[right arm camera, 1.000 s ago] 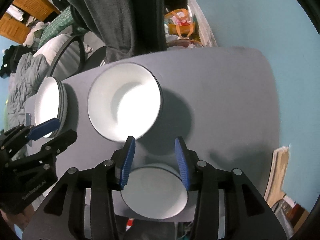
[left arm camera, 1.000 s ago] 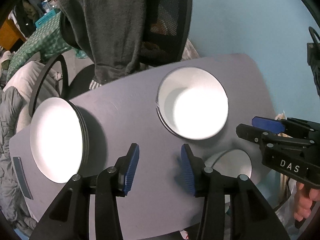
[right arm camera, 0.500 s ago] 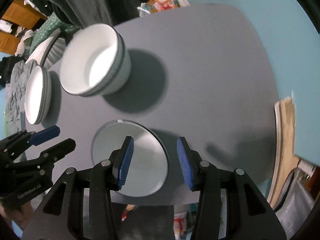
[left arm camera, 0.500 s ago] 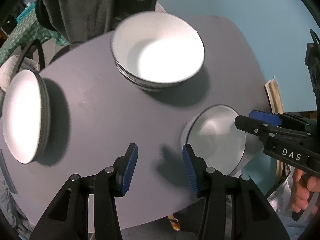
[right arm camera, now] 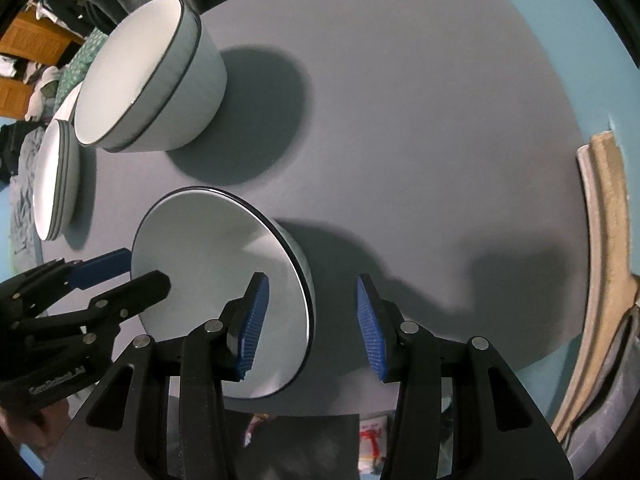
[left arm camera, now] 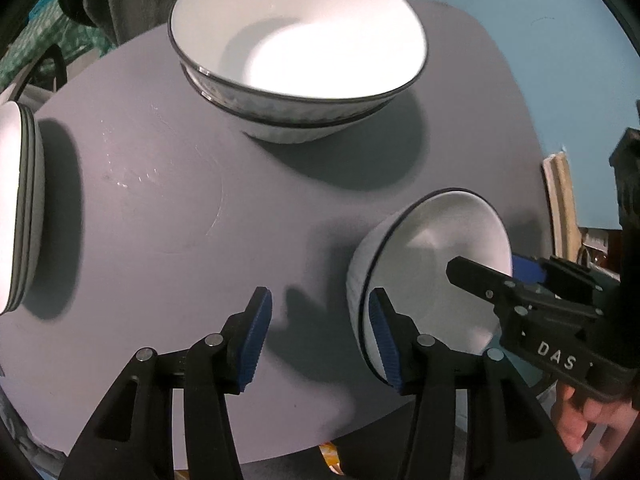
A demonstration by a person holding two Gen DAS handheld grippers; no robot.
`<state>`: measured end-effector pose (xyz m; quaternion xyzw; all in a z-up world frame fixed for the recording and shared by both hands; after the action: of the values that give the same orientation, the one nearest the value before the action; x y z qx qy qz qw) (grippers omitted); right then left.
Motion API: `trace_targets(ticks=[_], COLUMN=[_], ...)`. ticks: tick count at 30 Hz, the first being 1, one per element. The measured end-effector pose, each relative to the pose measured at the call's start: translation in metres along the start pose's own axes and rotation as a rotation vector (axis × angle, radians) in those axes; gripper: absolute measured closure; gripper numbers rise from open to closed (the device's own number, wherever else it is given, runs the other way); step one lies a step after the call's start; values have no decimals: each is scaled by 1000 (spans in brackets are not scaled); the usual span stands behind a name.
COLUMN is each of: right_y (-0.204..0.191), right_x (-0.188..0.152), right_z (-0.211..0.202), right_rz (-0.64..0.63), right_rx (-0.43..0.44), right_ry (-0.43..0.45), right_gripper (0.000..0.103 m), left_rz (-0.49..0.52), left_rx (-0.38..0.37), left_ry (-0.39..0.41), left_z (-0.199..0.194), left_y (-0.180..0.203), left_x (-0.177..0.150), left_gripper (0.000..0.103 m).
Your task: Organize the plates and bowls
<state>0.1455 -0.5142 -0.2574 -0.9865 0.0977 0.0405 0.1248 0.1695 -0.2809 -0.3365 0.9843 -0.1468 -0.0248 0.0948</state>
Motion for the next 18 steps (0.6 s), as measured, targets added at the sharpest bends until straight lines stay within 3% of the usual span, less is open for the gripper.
trace_targets(ticks=[6,9,11,15,18], right_y=[1,1,2,3,2], right_x=[5,7,9,12,10], right_z=[8,11,14,16,15], right_rz=[15,10,11,17,16], right_rx=[17,23,24,38,36], right_ry=[-9,-18,-24,-30,-24], right_gripper=[59,74,78,86,88], left_rz=[-23,-30,-36,-47,-56], left_rx=[-4,-15,-26,-38,-65], left_ry=[-8,-16,-29,-48,-57], left_z=[8,15,19,24,28], left_y=[1,7,9,11,11], left_x=[2,2,2,2,2], left_gripper=[52,52,52,72,76])
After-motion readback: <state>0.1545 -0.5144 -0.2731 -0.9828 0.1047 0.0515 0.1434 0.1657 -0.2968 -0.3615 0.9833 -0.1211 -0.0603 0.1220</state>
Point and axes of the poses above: each gripper's, at about its wrist camera, not at the fingertips, and z roughly the way its jaws point, y to its right, x to its top, the point moved 4 cm from there along z, roughly the way its jaws point, and after that the axes turned 11 degrees about z, right-handed, at the moved point
